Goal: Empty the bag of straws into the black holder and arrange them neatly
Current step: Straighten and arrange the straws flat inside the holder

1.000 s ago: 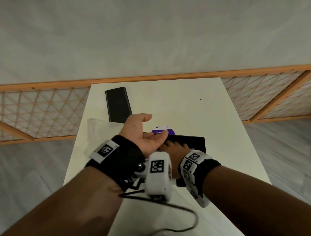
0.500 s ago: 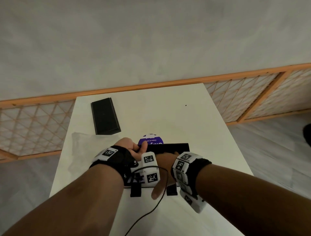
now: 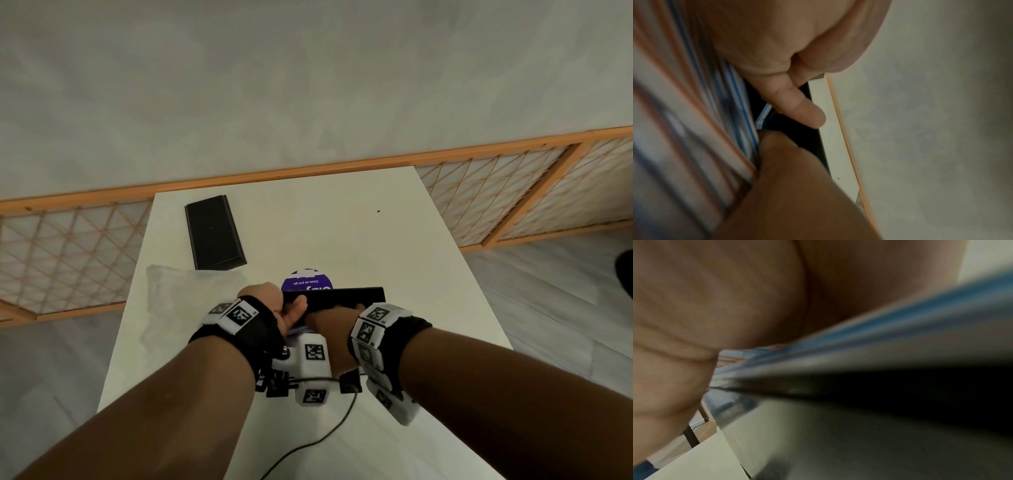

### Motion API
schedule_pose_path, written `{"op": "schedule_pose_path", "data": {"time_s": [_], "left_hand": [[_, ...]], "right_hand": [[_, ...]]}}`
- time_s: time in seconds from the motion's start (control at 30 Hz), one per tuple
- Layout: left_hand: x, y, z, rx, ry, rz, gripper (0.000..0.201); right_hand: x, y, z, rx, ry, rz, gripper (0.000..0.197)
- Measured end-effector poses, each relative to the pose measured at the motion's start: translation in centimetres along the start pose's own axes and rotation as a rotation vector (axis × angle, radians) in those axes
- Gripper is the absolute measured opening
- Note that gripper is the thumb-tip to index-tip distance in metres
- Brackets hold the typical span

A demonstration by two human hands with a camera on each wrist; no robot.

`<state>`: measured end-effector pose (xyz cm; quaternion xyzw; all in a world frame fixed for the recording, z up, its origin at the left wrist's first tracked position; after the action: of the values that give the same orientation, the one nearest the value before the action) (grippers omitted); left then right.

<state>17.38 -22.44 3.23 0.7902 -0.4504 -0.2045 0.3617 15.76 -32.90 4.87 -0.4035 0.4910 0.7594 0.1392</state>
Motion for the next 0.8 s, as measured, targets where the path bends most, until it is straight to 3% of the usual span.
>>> {"op": "schedule_pose_path", "data": {"time_s": [0.2, 0.33, 0.5, 0.6, 0.67, 0.73, 0.8], "left_hand": [[-3.2, 2.7, -3.2, 0.227, -0.27, -0.07, 0.02], [-5.7, 4.3, -6.5, 0.348, -0.342, -0.077, 0.015], [-8.6, 4.3, -8.2, 0.312, -0.383, -0.056, 0.011], [-9.5, 3.5, -6.6, 0.225, -0.566, -0.011, 0.012], [-8.9, 2.7, -5.4, 0.244, -0.72, 0.064, 0.012], [-7.9, 1.9, -4.8, 0.365, -0.92, 0.079, 0.023], [-7.2, 2.1, -4.2, 0.433, -0.894, 0.048, 0.052]], "right_hand": [[-0.1, 0.7, -1.0, 0.173, -0.178, -0.016, 0.103], [-0.1, 0.5, -0.6, 0.19, -0.19, 0.012, 0.111], [-0.9, 0.5, 0.5, 0.172, -0.224, 0.033, 0.117], [-1.1, 0.2, 0.7, 0.215, -0.232, 0.048, 0.101], [-0.8, -0.2, 0.9, 0.239, -0.226, 0.069, 0.093], [-0.4, -0.6, 1.1, 0.272, -0.226, 0.078, 0.101], [-0.2, -0.5, 0.9, 0.314, -0.157, 0.095, 0.116]]}}
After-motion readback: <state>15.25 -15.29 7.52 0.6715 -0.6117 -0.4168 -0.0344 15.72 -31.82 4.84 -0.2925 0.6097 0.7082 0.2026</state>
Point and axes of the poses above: each hand's wrist, its own y-axis away from the middle knuckle, its own x-axis out of the palm, z = x × y, the point moved 9 cm from there along -y, towards the middle knuckle, and after that the axes turned 6 degrees about x, right-handed, at the moved point
